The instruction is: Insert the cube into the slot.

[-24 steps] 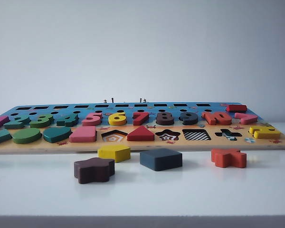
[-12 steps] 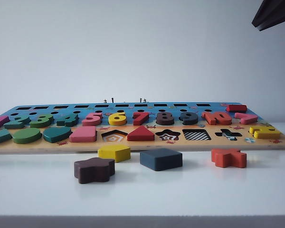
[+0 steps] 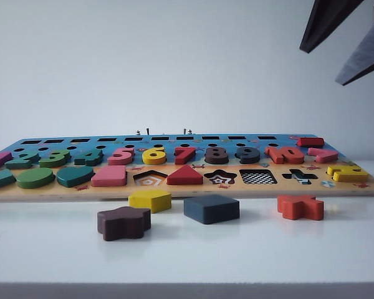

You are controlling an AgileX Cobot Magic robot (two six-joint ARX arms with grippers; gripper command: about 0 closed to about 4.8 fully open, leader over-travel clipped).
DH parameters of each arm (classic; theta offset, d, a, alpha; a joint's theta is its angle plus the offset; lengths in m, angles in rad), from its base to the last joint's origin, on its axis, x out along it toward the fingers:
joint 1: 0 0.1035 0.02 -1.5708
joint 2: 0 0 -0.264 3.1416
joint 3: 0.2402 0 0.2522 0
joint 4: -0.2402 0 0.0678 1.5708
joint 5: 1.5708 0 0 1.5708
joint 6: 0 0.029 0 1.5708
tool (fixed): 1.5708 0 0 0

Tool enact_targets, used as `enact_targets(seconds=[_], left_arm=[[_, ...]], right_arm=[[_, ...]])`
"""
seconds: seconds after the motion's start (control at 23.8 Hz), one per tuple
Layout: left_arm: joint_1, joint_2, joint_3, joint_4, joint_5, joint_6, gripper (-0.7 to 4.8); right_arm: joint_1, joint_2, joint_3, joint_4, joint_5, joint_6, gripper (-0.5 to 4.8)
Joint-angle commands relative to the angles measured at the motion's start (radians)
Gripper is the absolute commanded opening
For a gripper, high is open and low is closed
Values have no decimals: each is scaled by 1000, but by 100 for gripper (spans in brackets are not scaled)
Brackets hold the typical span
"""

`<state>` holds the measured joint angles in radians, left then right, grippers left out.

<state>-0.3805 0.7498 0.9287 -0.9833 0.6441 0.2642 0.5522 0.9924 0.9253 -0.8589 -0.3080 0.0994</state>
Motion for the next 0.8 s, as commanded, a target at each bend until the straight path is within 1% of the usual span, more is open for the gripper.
enact_targets(seconds=[0.04,0.08,0.13,0.17,0.21,0.34,0.38,0.42,0.51,0.55,0.67,0.72,0.8], left_arm=[[10,0,6,33,-1,-4,17],[10,0,6,41,-1,-4,17],[10,0,6,44,-1,-3,17],[10,0,6,49,-1,-3,17],[10,0,6,50,-1,-3,17],[10,0,6,50,-1,-3,17],[10,0,6,50,-1,-3,17],[10,0,3,50,-1,-3,17],[10,0,3,50,-1,-3,17],[10,-1,3,50,-2,-3,17],[10,-1,3,50,-2,-2,17],[9,-1,3,50,-2,-2,17],[9,-1,3,50,-2,-2,17]], right_arm=[[53,30,8,4,61,-15,338],[98,50,8,13,128,-23,338],[119,58,8,19,161,-23,338],[168,75,8,32,229,-23,338],[210,88,9,45,276,-16,338],[284,109,9,68,351,50,338],[323,127,10,86,385,112,338],[349,143,10,106,390,171,338],[370,159,10,126,371,207,339],[380,170,10,135,349,216,338],[389,195,10,151,240,221,338],[389,200,10,152,221,221,338],[389,218,10,151,215,220,337]])
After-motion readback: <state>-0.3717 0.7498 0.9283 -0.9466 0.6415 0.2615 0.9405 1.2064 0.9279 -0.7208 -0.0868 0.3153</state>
